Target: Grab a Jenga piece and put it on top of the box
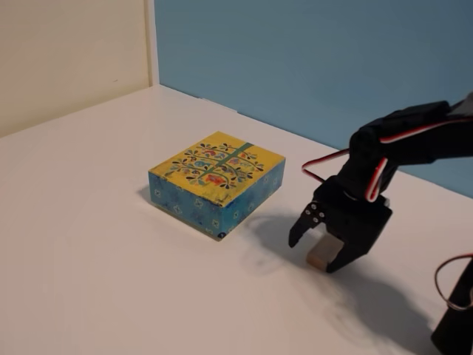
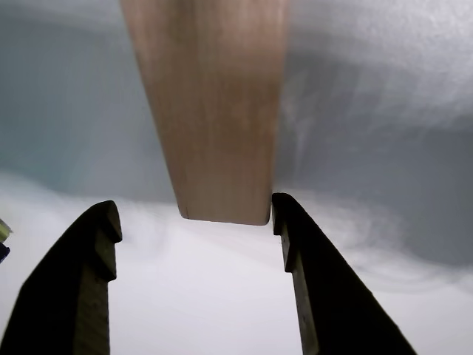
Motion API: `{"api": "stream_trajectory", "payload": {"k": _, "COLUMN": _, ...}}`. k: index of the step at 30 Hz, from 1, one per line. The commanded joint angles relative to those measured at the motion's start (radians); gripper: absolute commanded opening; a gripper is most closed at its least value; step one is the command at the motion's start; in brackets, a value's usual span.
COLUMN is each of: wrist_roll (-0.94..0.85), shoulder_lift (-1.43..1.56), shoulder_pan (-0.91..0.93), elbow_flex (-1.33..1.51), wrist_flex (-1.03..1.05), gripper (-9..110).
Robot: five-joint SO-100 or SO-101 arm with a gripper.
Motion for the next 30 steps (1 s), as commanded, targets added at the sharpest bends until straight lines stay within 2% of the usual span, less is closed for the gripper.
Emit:
{"api": "stream_trajectory", "payload": {"k": 1, "wrist_roll": 0.006, "shoulder_lift": 0.037, "shoulder_pan": 0.008, "elbow_flex": -0.021, "wrist_flex": 0.000, "gripper": 24}}
{"api": "stream_trajectory", "payload": {"k": 30, "wrist_roll": -0.112, "shoulder_lift": -0.120, "shoulder_pan": 0.233, "elbow_flex": -0.092, "wrist_flex": 0.038, "gripper": 23}}
